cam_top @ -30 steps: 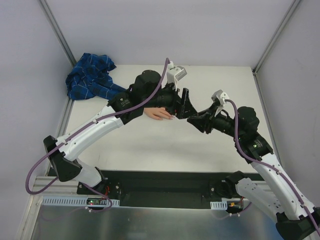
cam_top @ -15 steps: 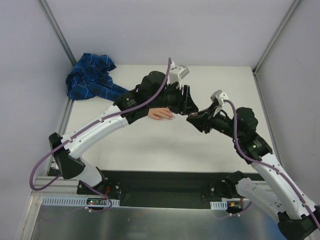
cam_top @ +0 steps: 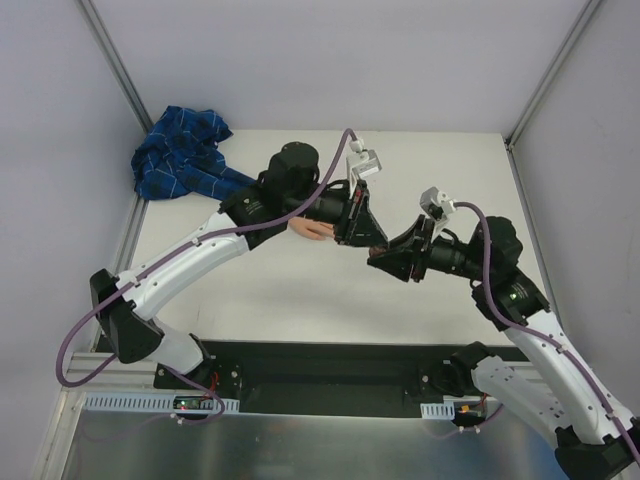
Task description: Paint the nails
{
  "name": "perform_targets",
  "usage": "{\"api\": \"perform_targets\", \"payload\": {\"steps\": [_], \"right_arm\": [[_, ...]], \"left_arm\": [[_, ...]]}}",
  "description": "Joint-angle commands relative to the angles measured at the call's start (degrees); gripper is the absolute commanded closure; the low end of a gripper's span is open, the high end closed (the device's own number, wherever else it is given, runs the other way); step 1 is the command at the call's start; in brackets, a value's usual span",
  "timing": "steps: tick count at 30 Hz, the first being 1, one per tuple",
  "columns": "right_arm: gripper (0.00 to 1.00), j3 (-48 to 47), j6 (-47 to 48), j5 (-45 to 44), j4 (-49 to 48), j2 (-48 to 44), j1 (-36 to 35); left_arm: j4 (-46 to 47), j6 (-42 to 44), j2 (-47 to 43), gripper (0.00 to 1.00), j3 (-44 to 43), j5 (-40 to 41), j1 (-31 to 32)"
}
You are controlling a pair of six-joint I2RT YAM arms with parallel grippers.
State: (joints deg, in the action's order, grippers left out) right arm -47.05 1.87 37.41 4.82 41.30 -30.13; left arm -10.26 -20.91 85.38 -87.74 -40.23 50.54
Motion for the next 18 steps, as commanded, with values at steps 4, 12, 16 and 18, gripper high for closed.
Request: {"api": "perform_targets", "payload": {"steps": [4,12,16,18], "right_arm": [[1.00,-4.37,-10.92,27.10,-14.76,2.03,-2.13],[1.00,-6.47,-1.98,17.19,-3.35,1.07,-2.21],[1.00,-7.62,3.31,7.00,3.87,-0.60,-2.21],[1.00,-7.88,4.19,0.76,4.84,-1.39,-2.30]], "left_arm": [[5.87,6.67,-5.66,1.00,3.90,-34.49,2.54],[5.96,0.35,-7.69,0.47,2.23,-19.47,0.17],[5.52,-5.45,-10.58,0.17,3.01,-9.81,-2.29],[5.17,-9.47,-11.73,0.13,4.07,-2.27,-3.43]]}}
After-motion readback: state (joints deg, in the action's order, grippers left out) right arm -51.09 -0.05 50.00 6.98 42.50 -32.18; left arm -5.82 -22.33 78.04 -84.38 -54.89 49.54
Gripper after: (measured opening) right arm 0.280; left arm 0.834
